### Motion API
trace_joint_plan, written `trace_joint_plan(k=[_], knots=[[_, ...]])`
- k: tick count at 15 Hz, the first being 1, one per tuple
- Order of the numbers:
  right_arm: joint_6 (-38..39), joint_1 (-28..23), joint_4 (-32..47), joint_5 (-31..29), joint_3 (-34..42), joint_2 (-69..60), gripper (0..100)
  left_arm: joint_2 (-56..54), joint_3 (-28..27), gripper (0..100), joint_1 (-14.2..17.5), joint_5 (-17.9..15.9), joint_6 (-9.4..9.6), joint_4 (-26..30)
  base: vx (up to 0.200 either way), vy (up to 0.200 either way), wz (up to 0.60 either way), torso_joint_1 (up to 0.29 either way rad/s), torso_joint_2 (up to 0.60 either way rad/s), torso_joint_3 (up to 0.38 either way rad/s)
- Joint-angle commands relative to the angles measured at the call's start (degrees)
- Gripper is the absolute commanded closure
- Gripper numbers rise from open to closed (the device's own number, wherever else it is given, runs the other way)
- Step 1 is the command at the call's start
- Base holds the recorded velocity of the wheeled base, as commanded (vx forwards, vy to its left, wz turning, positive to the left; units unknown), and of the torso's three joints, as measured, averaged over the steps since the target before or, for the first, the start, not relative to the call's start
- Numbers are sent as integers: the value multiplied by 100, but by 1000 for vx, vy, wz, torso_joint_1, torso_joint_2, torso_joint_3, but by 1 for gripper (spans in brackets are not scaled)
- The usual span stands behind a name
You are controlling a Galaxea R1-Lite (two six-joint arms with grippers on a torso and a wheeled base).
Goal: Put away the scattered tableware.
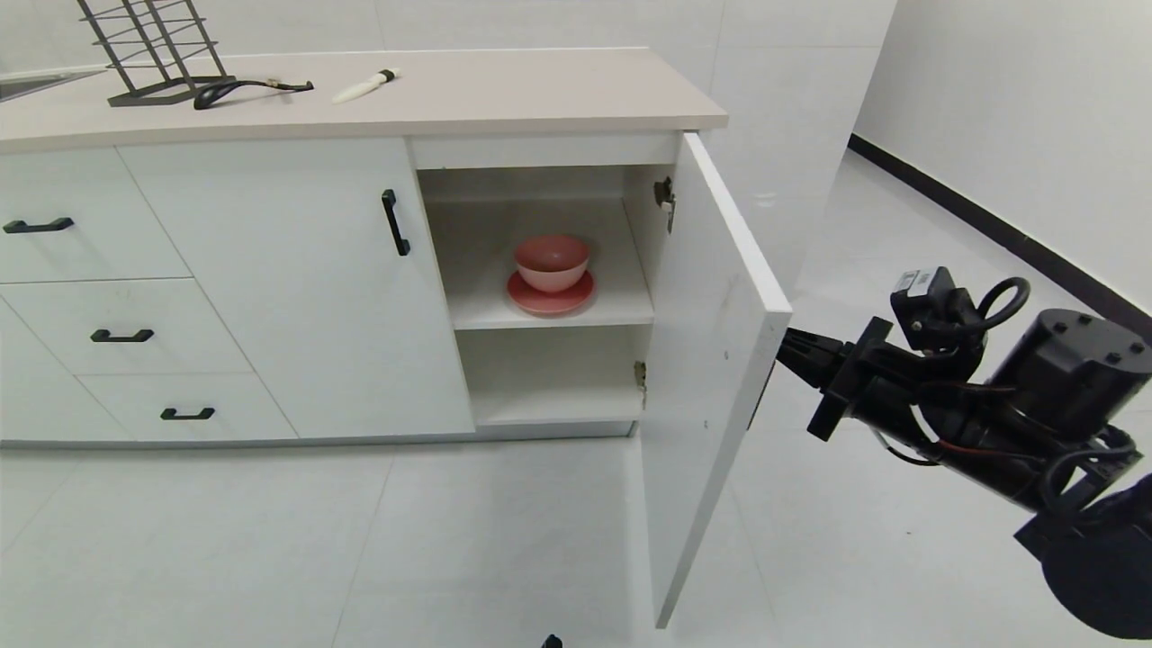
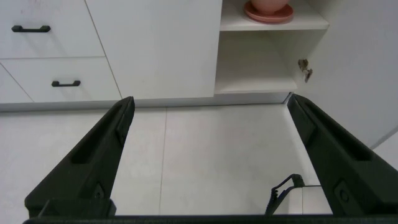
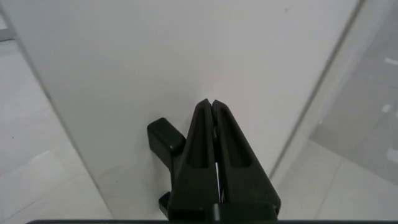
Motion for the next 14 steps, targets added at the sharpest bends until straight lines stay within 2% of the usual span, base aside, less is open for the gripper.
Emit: trace_joint_plan(k=[1,11,14], knots=[[-4,160,-1,-5,-175,210,100,9,2,0,4,-2,2,0,0,0,0,0,0,0],[5,854,-10,-14,-641,535,100,9,2,0,4,-2,2,0,0,0,0,0,0,0],[5,1013,-10,-14,-1036,799,100,9,2,0,4,-2,2,0,0,0,0,0,0,0]])
